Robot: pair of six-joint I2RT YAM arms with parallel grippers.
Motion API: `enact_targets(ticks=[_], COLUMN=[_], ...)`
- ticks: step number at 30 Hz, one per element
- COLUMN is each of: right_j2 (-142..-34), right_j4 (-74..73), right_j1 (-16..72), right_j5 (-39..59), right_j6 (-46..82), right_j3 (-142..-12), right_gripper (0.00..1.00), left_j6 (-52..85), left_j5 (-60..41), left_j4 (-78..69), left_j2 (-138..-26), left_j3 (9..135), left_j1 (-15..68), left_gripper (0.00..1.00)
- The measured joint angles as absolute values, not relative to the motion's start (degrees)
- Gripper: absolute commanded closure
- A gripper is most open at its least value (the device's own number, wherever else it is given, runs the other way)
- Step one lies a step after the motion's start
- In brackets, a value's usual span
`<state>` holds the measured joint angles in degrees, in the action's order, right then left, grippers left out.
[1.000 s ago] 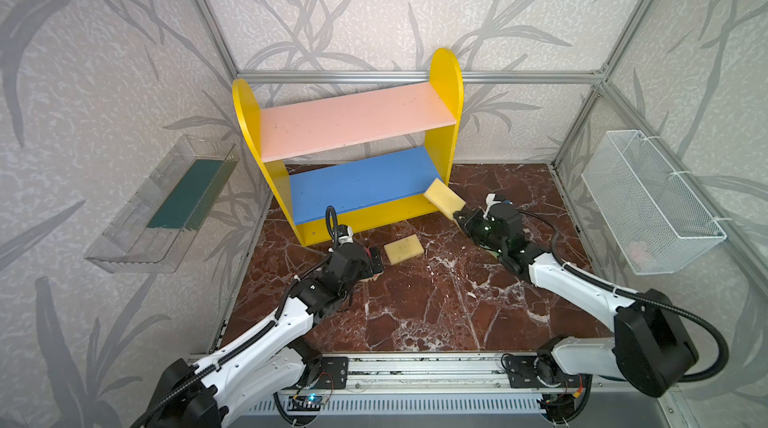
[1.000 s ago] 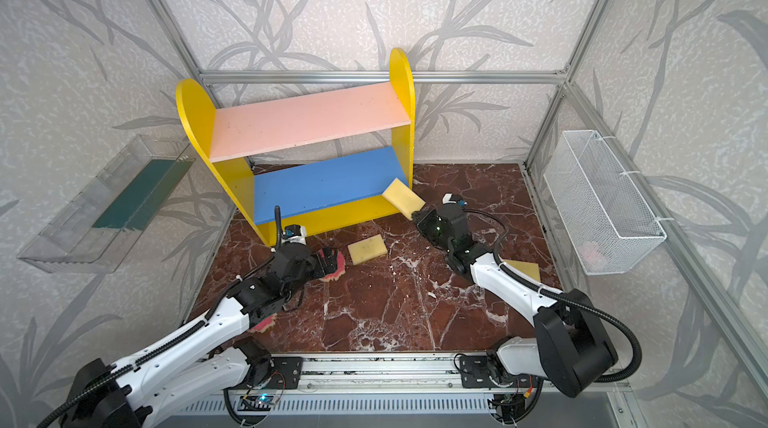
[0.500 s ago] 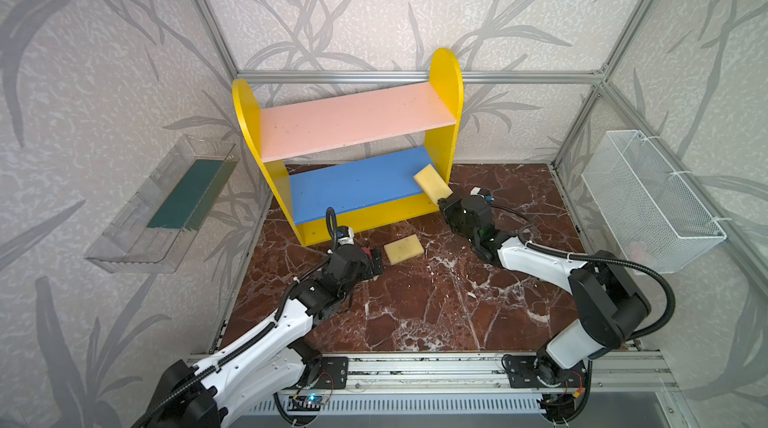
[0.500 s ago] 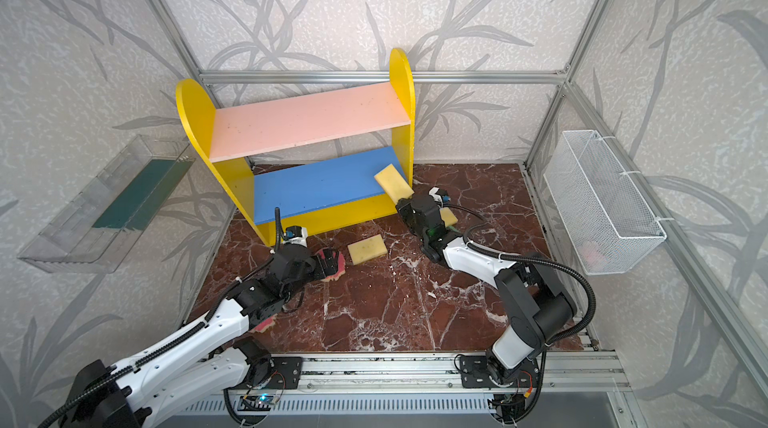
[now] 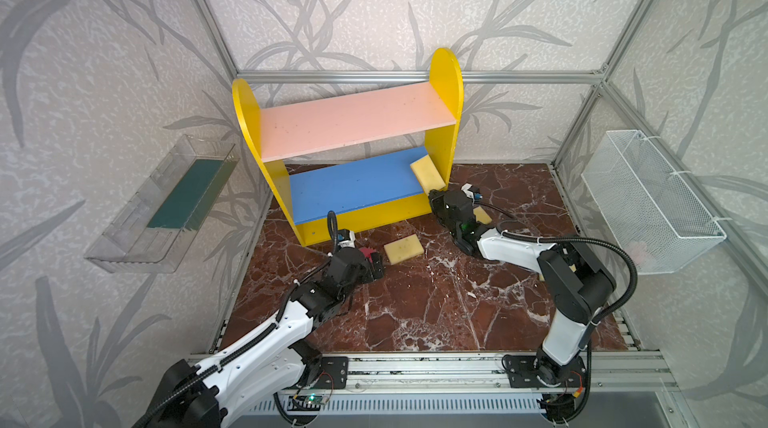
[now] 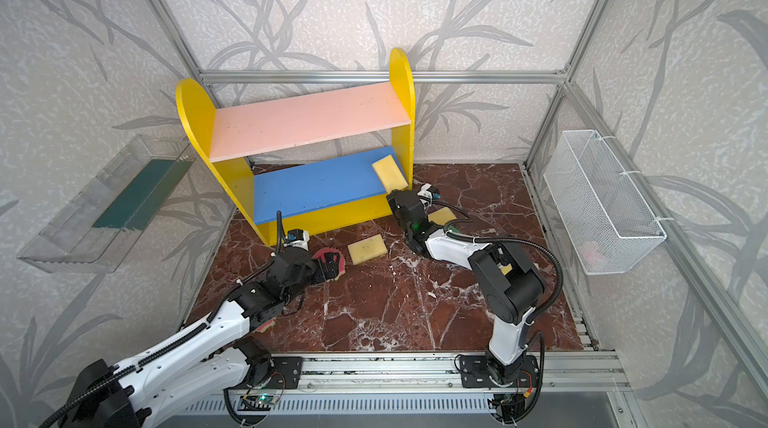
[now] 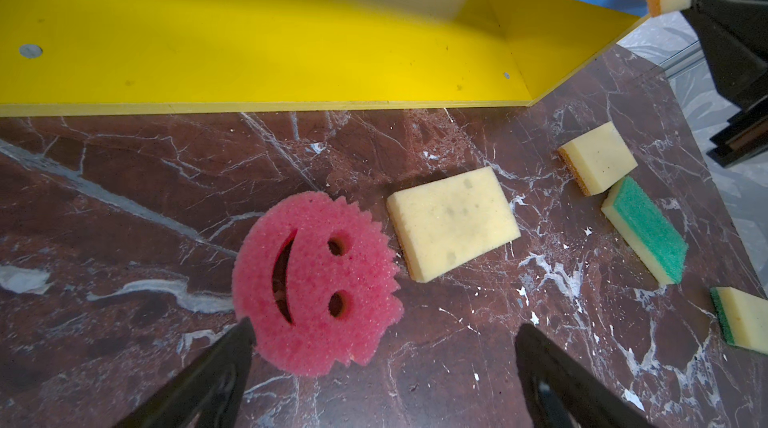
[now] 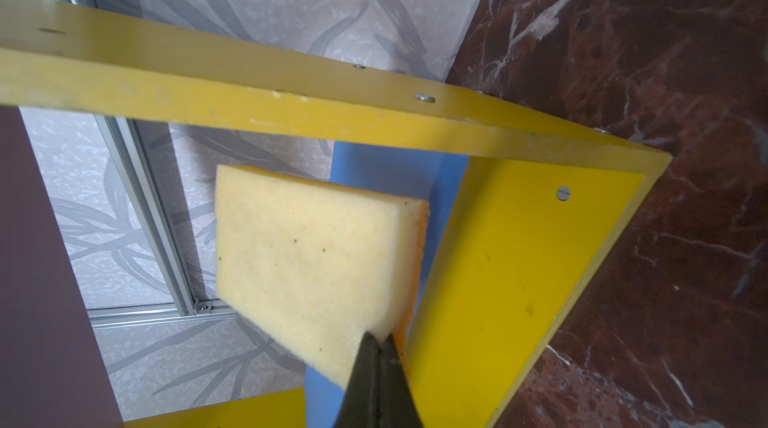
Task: Place and organize the cleaning sponges onto the shelf
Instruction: 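Lift the pale yellow sponge with the right gripper toward the blue shelf, then lower the pale yellow sponge onto the blue shelf and open the right gripper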
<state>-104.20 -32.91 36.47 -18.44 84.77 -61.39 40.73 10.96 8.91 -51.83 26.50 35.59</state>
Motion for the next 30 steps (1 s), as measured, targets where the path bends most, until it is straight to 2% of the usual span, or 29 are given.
enact_targets(ticks=[6,15,19,25,30], right_j2=[-105.19,-107.02,-108.36,-108.64,-108.64], right_j4=[-33.43,-33.39,-33.21,-33.21,-33.32], right_j1=[36.80,36.82,36.82,36.82,36.82], right_j5=[-20.36,-22.00,-22.00,-22.04,-22.00], right_j6=[85.52,85.78,85.97,85.67,85.17], right_j3=[-63.02,-64.71,-65.82,-66.17,-66.59], right_gripper=[0.99,0.87,0.73,0.62,0.59], left_j6=[40.73,40.71,40.71,40.69,40.69], left_j5=[10.11,8.99,8.82,8.82,8.82], left_j4=[8.21,7.09,6.96,6.96,6.96], left_j2=[-51.83,-52.88,-52.97,-52.95,-52.95], left_j3=[25.87,25.87,25.87,25.87,25.87], left_j1=[35.59,35.59,35.59,35.59,35.59], left_gripper=[0.01,0.01,0.01,0.01,0.01])
